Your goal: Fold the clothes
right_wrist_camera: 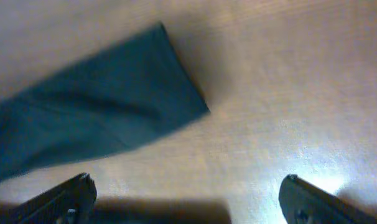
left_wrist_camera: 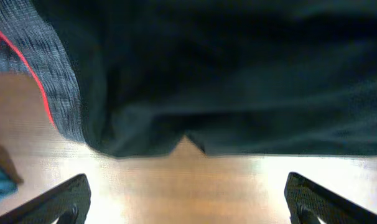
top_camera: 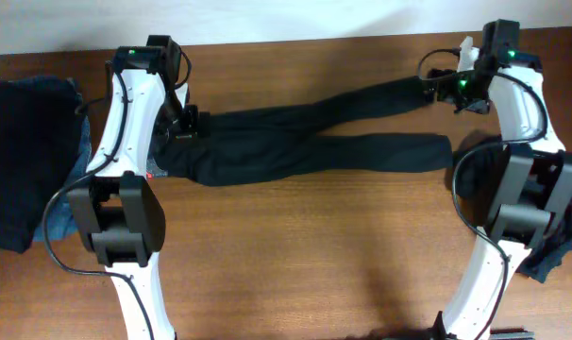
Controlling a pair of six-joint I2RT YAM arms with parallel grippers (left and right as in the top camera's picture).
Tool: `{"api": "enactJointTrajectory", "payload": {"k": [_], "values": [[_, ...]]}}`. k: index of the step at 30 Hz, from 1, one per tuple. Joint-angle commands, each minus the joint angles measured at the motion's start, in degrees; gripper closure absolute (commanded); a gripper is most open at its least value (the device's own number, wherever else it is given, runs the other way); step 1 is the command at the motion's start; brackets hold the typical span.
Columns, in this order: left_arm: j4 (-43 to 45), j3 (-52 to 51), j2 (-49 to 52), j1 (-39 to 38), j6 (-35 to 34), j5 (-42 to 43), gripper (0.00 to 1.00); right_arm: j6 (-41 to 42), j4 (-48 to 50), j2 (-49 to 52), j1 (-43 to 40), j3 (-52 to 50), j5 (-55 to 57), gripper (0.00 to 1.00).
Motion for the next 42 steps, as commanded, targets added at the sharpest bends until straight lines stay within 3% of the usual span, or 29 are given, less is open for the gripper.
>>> {"api": "enactJointTrajectory", "payload": {"k": [1,6,19,21,22,23,27,29,42], "values": [[2.23,1.18,-0.46,0.35,0.81,0.46,0.01,-0.02,2.54,2.54,1.81,0.87,-0.70,0.00],[7.91,1.33,-0.79,0.33,0.81,0.48,0.01,1.68,5.79,4.98,3.06,0.87,-0.70,0.14],[13.11,1.33,-0.79,0.33,0.81,0.46,0.01,5.99,13.49,10.80,3.02,0.87,-0.68,0.19],[13.25,1.33,-0.79,0.33,0.81,0.46,0.01,5.99,14.12,10.93,3.02,0.87,-0.66,0.24],[13.25,1.33,-0.79,0.33,0.81,0.46,0.01,5.99,14.32,10.93,3.02,0.87,-0.68,0.28],[13.22,1.33,-0.79,0.31,0.81,0.46,0.01,5.99,14.69,10.93,2.99,0.87,-0.68,0.44],[13.22,1.33,-0.79,0.17,0.81,0.46,0.01,5.99,14.58,10.93,2.80,0.87,-0.66,0.83],[13.22,1.33,-0.79,-0.04,0.81,0.46,0.01,7.58,14.40,10.69,1.95,0.87,-0.44,0.96],[14.27,1.33,-0.79,-0.63,0.87,-0.59,0.01,8.57,8.50,10.45,-10.36,5.38,-0.92,0.96]]}}
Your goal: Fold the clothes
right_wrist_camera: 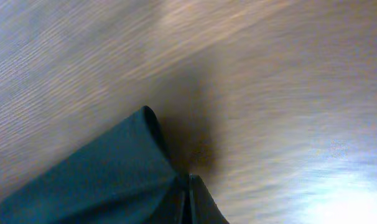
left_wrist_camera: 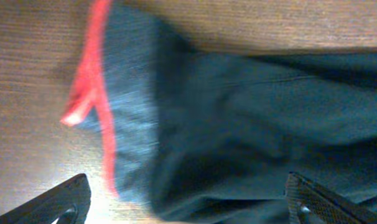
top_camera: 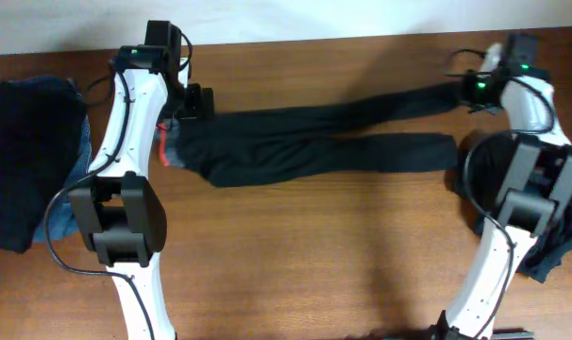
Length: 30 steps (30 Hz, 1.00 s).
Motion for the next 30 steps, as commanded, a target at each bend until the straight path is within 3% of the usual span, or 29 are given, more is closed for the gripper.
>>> {"api": "enactJointTrajectory", "payload": {"k": [1,2,3,4,5,10,12,13,15,30], "values": [[0.92,1.07,-0.79,-0.13,0.94,-0.87,0.01,0.39,-0.46,0.57,-1.88,1.51,0.04,0.96],[1.33,1.07,-0.79,-0.13,0.96,-1.11,0.01,0.37,-0.55,0.57,-1.86,1.53,0.04,0.81],[1.77,1.07,-0.79,-0.11,0.98,-1.36,0.01,0.35,-0.72,0.57,-1.86,1.60,-0.09,0.43],[2.54,1.07,-0.79,-0.11,1.49,-1.51,0.01,-0.42,-1.03,0.48,-1.75,1.64,-1.14,0.13],[3.72,1.07,-0.79,-0.13,2.62,-1.51,0.01,-0.70,-1.38,0.37,-1.68,1.79,-2.75,0.01],[13.46,1.05,-0.61,0.22,6.75,-1.51,0.04,-0.68,-7.21,-0.02,-1.62,5.84,-10.29,0.01],[16.68,1.05,0.17,0.48,7.39,-1.49,0.22,-0.70,-10.67,-0.17,-1.31,7.67,-11.56,0.01],[17.55,1.05,1.11,0.61,7.34,-1.46,0.39,-0.72,-13.64,-0.17,-0.96,9.11,-11.67,0.01],[17.46,1.05,2.54,0.76,7.34,-1.36,0.49,-1.64,-17.53,-0.17,-0.22,10.88,-11.65,0.01],[16.11,1.05,10.19,0.87,7.32,1.99,0.48,-4.39,-26.01,-0.15,3.50,12.70,-8.39,0.01]]}}
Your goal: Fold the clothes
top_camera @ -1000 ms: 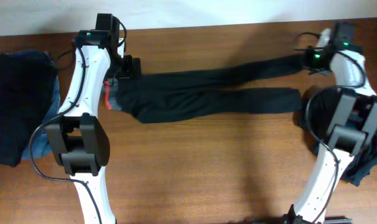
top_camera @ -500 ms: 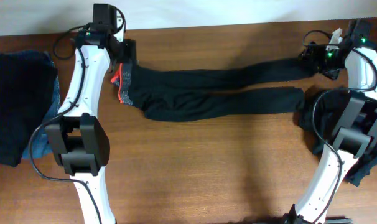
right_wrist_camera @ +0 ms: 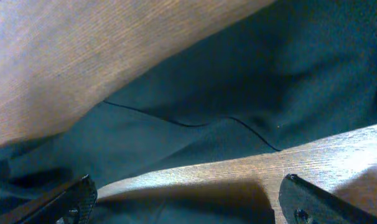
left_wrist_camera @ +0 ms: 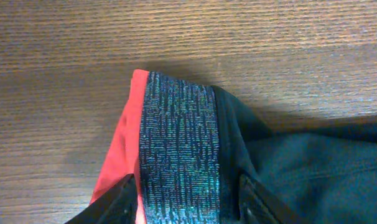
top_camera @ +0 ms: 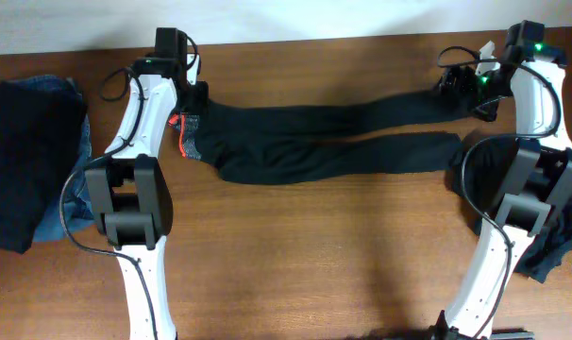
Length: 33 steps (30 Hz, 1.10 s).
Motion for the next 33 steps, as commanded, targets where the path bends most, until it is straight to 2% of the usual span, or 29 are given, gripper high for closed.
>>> {"api": "enactJointTrajectory", "payload": {"k": [1,5,8,23,27,29,30,31,33], "values": [[0.44,0.52,1.16,0.31,0.87,0.90,0.48,-1.07,-0.72,-0.17,1.27,1.09,2.89,0.01],[1.38,0.52,1.20,0.33,0.87,-0.28,0.48,-1.79,-0.85,-0.17,2.01,1.09,4.20,0.02],[2.08,0.52,1.20,0.31,0.87,-1.70,0.42,-2.56,-0.85,-0.17,2.64,1.09,4.63,0.01],[3.58,0.55,4.76,0.31,0.85,-0.42,0.43,-4.09,-0.81,-0.17,2.82,1.09,5.55,0.01],[4.68,2.27,4.72,0.31,0.83,-0.42,0.73,-4.09,-0.72,-0.15,2.80,1.09,6.54,0.01],[4.39,4.59,4.72,0.31,0.83,-0.42,0.80,-4.09,-0.79,-0.15,2.80,1.09,6.60,0.01],[4.17,7.04,4.72,0.31,0.83,-0.42,0.89,-4.09,-0.83,-0.15,2.80,1.09,6.60,0.01],[3.98,8.94,4.72,0.31,0.83,-0.44,0.94,-4.09,-0.85,-0.13,2.80,1.09,6.60,0.01],[3.98,12.22,4.72,0.31,0.83,-0.44,0.99,-4.09,-0.94,-0.11,2.82,1.09,6.60,0.01]]}}
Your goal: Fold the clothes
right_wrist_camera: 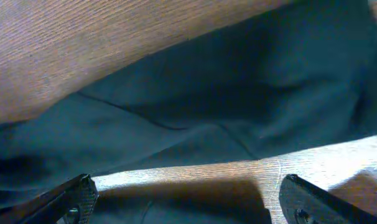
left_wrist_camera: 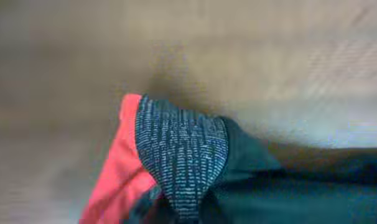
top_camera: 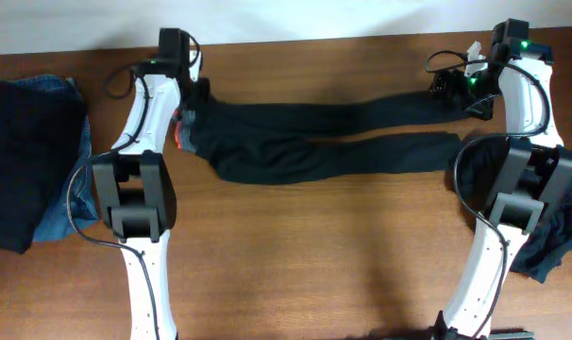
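Observation:
Black trousers (top_camera: pixel 305 142) lie flat across the far half of the table, waist to the left and both legs to the right. My left gripper (top_camera: pixel 193 102) is at the waist's far corner. In the left wrist view the gripper (left_wrist_camera: pixel 185 214) is shut on the grey knit waistband (left_wrist_camera: pixel 182 149), whose red inside (left_wrist_camera: pixel 117 180) shows. My right gripper (top_camera: pixel 448 90) hovers over the end of the far leg. In the right wrist view the gripper (right_wrist_camera: pixel 188 202) stands open, the leg's black cloth (right_wrist_camera: pixel 207 106) just beyond its fingers.
A stack of dark folded clothes (top_camera: pixel 26 161) lies at the table's left edge, with blue denim under it. Another dark garment (top_camera: pixel 550 250) hangs by the right arm's base. The table's far edge (top_camera: pixel 314 40) runs close behind the trousers.
My left gripper's fingers stood apart either side of the waistband; now they are shut on it, and it is pinched into a fold. The right gripper is still open over the far leg.
Both grippers were open, the left over the waist, the right by the far leg's cuff. Then the right was shut on the cuff, farther right, and the trousers lay stretched. Then it was open again, with the left at the waistband, which it now grips.

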Controlling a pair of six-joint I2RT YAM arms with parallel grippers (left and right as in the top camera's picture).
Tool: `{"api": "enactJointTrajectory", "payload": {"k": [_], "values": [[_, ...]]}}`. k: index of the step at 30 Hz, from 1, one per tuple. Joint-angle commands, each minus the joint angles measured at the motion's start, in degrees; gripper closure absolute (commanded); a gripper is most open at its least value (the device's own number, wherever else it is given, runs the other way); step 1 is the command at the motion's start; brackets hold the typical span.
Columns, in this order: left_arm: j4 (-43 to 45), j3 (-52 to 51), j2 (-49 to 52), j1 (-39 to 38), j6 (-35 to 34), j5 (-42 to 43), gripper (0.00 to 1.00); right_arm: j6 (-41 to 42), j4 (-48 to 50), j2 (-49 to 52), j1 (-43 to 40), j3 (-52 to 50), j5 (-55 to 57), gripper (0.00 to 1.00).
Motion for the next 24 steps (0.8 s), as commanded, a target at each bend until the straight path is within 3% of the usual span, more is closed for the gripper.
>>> {"api": "enactJointTrajectory", "payload": {"k": [1,7,13,14,15,16,24], "values": [[0.31,8.72,-0.13,0.31,0.26,0.00,0.99,-0.66,-0.24,-0.09,0.31,1.09,0.76,0.01],[0.50,18.86,-0.13,0.20,0.28,-0.24,0.99,-1.53,-0.42,-0.07,0.31,0.28,0.76,0.01],[2.78,20.02,0.17,-0.61,0.33,-0.94,0.99,-1.53,0.09,-0.07,0.31,-0.74,0.74,0.01],[2.93,20.02,0.22,-0.63,0.33,-1.22,0.95,-1.53,0.09,-0.07,0.31,-0.74,0.74,0.01],[3.39,20.02,0.44,-0.72,0.33,-2.36,0.56,-1.53,0.11,-0.07,0.31,-0.76,0.74,0.01],[3.65,20.02,0.44,-0.83,0.35,-3.69,0.01,-1.53,0.11,-0.07,0.33,-0.74,0.74,0.01],[-3.74,20.04,-1.92,-0.76,1.20,-6.75,0.01,-2.14,-0.04,-0.07,0.31,-0.74,0.74,0.01]]}}
